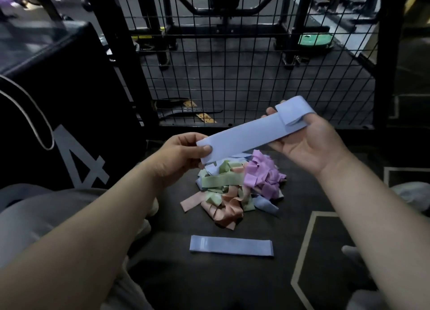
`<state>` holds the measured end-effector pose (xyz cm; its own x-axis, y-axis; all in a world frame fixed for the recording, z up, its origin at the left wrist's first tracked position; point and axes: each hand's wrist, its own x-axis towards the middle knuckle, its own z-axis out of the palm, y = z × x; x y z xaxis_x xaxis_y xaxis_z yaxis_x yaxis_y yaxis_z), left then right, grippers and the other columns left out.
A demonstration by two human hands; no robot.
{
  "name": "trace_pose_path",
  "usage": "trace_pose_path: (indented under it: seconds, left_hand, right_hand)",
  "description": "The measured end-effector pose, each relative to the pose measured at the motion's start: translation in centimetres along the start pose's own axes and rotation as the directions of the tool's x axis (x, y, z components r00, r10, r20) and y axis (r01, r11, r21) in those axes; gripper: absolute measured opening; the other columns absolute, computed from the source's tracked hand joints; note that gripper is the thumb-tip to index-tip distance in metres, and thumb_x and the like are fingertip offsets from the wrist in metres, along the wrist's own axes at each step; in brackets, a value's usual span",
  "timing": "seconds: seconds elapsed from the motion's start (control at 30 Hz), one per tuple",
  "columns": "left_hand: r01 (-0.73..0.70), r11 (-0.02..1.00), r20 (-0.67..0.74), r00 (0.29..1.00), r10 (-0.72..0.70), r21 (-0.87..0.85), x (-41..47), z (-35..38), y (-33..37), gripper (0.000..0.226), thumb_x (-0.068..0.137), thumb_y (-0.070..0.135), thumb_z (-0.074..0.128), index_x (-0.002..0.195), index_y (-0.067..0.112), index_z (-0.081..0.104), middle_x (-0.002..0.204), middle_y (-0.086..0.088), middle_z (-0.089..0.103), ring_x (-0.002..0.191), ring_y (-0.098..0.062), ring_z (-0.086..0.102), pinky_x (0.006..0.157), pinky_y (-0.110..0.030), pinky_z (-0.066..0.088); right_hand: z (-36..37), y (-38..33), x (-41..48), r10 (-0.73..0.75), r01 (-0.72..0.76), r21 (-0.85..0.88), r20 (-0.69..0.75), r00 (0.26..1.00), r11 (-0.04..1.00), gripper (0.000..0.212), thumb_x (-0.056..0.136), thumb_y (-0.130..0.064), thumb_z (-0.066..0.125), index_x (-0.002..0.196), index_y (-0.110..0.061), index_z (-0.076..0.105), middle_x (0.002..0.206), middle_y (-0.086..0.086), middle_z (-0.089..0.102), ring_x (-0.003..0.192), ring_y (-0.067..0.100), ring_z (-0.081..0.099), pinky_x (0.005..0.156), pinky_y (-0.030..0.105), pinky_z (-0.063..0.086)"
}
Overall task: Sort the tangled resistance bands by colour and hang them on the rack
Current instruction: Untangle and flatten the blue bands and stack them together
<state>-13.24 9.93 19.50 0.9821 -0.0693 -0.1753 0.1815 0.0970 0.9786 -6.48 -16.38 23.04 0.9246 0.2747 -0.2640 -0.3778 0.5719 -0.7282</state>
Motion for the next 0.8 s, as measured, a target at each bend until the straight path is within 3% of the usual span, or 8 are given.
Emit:
trace_pose_path:
  seconds: [0.07,0.13,0.3,0.43,0.53,0.63,0.7,0.8]
  left_hand:
    - [-0.013,0.999,-0.034,0.999,0.014,0.031,-0.5,-0.2,0.5,0.011,0.086,-0.002,0.067,0.094,0.005,0.068,0.082,-0.008,0.067,0.07,-0.019,0.065,0.061,-0.028,0.057]
    - [-0.013,1.0,-0.06,0.998,0.014,0.024,-0.9,-0.1,0.9,0.012,0.086,-0.004,0.066,0.096,0.003,0.067,0.082,-0.009,0.067,0.071,-0.019,0.067,0.062,-0.031,0.059]
    - [-0.024,1.0,-0.137,0.99,0.024,-0.004,-1.2,0.5,1.3,0.013,0.088,-0.009,0.062,0.097,0.0,0.065,0.075,-0.012,0.063,0.056,-0.022,0.059,0.053,-0.028,0.052]
    - [0.0,0.999,-0.27,0.963,-0.01,-0.035,-0.9,0.7,1.0,0.021,0.087,-0.013,0.053,0.089,0.004,0.064,0.076,-0.014,0.059,0.058,-0.024,0.055,0.054,-0.029,0.052]
    - [0.148,0.986,-0.317,0.941,-0.118,0.072,-0.8,0.8,0.1,0.018,0.088,-0.006,0.055,0.095,0.006,0.065,0.09,-0.014,0.063,0.073,-0.029,0.062,0.071,-0.041,0.056]
    - [0.22,0.932,-0.286,0.949,-0.135,0.289,-0.5,1.3,-0.3,0.02,0.088,0.003,0.059,0.099,0.015,0.072,0.099,-0.009,0.071,0.09,-0.028,0.065,0.077,-0.036,0.049]
    - [0.171,0.927,-0.246,0.965,-0.089,0.334,-0.2,2.3,0.4,0.021,0.09,0.011,0.059,0.103,0.022,0.072,0.102,-0.001,0.076,0.099,-0.025,0.069,0.083,-0.035,0.044]
    - [0.027,0.977,-0.107,0.994,-0.004,0.211,0.6,4.4,2.2,0.026,0.088,0.024,0.06,0.111,0.02,0.072,0.107,-0.003,0.076,0.105,-0.023,0.07,0.1,-0.043,0.045]
  right_hand:
    - [-0.2,0.2,-0.8,-0.002,0.002,-0.024,-0.011,1.0,1.0,0.04,0.103,-0.027,0.042,0.095,-0.007,0.076,0.104,0.013,0.074,0.1,0.027,0.072,0.09,0.051,0.057]
    - [-0.2,0.4,-1.5,-0.008,0.008,0.007,-0.028,1.0,1.0,0.035,0.102,-0.025,0.044,0.105,-0.004,0.072,0.104,0.014,0.074,0.1,0.026,0.072,0.092,0.046,0.057]
    - [0.2,1.2,-2.4,-0.069,0.078,0.341,-0.04,0.997,0.937,0.026,0.103,-0.017,0.046,0.117,-0.004,0.064,0.112,0.016,0.073,0.11,0.031,0.069,0.099,0.048,0.052]
    - [0.3,1.1,-3.1,-0.037,0.035,0.517,-0.006,0.999,0.855,0.04,0.107,-0.033,0.035,0.133,-0.005,0.05,0.119,0.022,0.069,0.113,0.039,0.066,0.107,0.056,0.042]
    - [0.5,1.1,-3.5,-0.008,0.004,0.371,0.01,1.0,0.929,0.043,0.106,-0.037,0.033,0.131,-0.008,0.052,0.117,0.018,0.071,0.11,0.035,0.069,0.098,0.051,0.049]
    - [0.9,1.2,-4.0,0.024,-0.042,0.195,0.092,0.996,0.98,0.044,0.105,-0.041,0.033,0.126,-0.008,0.055,0.115,0.017,0.071,0.111,0.035,0.068,0.1,0.048,0.05]
    - [1.4,1.2,-4.4,0.057,-0.065,0.054,0.147,0.988,0.996,0.046,0.105,-0.041,0.032,0.123,-0.006,0.057,0.112,0.02,0.071,0.108,0.037,0.068,0.1,0.048,0.048]
    - [1.8,1.8,-4.8,0.111,-0.07,-0.217,0.182,0.977,0.974,0.051,0.105,-0.035,0.029,0.12,0.001,0.061,0.104,0.026,0.07,0.101,0.04,0.069,0.098,0.049,0.049]
